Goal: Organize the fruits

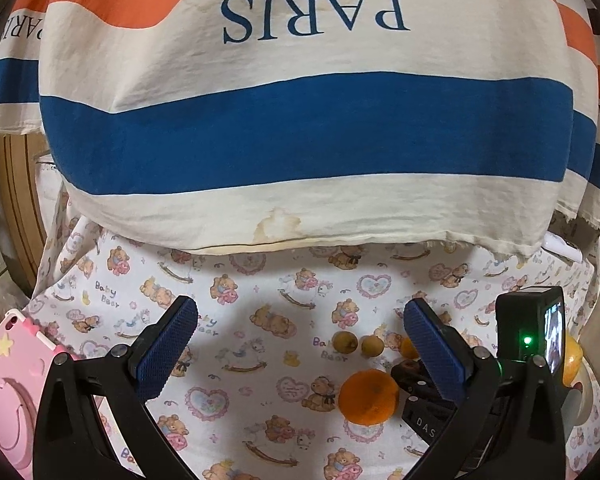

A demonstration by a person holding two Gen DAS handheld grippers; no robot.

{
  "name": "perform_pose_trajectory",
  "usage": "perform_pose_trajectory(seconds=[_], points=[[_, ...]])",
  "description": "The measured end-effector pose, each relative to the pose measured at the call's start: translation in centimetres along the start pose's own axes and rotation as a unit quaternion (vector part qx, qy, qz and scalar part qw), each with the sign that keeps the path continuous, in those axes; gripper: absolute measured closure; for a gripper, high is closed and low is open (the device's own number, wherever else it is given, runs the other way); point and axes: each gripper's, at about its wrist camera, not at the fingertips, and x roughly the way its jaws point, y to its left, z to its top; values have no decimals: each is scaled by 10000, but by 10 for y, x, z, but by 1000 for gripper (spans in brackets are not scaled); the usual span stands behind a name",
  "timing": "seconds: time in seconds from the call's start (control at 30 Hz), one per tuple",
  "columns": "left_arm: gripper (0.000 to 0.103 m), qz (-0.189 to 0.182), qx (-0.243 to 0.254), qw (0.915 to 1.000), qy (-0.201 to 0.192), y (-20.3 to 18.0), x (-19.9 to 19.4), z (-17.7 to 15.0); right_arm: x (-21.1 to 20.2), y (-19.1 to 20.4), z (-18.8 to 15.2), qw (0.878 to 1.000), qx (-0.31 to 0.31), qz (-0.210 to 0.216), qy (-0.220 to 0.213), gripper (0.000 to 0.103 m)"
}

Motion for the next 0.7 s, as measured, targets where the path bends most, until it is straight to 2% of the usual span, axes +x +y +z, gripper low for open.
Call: perform_pose_trajectory(seconds=[0.23, 0.5, 0.7], points=[[1, -16, 46, 10000, -15, -2, -1, -1, -25, -12, -4, 9995, 72, 24, -306, 76], [1, -38, 217, 9997, -81, -6, 0, -3, -65, -34, -21, 9942, -105, -216, -1048, 76], [1, -141, 364, 9992, -99, -14, -3, -6, -83, -57, -29, 9894, 151, -272, -1420, 76]])
